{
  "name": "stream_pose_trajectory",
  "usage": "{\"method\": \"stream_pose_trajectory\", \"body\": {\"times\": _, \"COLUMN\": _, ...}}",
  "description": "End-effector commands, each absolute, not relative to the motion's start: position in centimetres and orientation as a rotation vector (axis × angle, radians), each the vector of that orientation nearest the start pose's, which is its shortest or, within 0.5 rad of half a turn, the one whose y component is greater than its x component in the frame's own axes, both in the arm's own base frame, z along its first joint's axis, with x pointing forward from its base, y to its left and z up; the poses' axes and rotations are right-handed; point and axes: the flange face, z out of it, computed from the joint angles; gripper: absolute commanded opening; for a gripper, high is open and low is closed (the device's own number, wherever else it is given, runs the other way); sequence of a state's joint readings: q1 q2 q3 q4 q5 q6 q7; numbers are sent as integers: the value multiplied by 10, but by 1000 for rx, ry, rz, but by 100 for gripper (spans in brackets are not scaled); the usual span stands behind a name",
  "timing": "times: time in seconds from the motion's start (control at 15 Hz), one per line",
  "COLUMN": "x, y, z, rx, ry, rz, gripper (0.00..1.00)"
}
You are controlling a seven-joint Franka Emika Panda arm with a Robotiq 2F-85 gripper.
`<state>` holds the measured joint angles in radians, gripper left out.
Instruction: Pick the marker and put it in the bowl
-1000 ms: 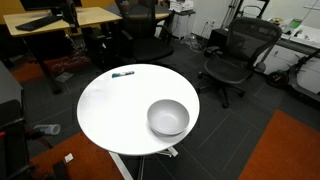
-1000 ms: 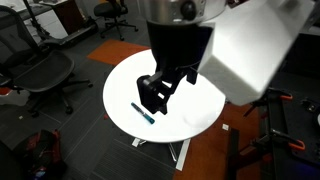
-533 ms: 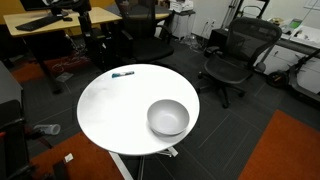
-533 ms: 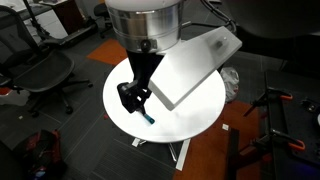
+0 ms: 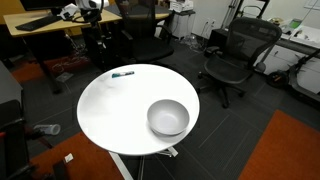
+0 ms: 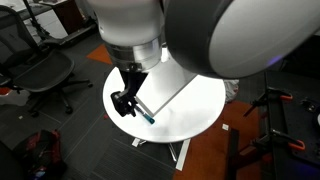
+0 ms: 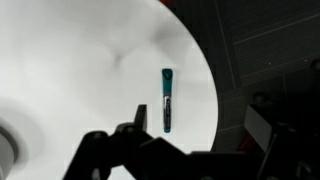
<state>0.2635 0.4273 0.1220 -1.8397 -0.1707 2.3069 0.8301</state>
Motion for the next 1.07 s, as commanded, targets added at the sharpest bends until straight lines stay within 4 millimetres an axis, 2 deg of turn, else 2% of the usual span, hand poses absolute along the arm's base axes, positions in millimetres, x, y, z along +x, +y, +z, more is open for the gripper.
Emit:
{"method": "stream_pose_trajectory", "body": {"times": 0.0, "x": 616, "y": 241, "z": 288, "rx": -3153, "ry": 425, "rz": -175, "gripper": 100}}
{"method": "stream_pose_trajectory", "body": {"times": 0.53, "x": 632, "y": 237, "z": 241, "rx": -3149, "ry": 270, "rz": -170, "gripper": 100}}
{"method": "stream_pose_trajectory", "body": {"times": 1.0, "x": 644, "y": 225, "z": 203, "rx": -3145, "ry": 266, "rz": -109, "gripper": 100}}
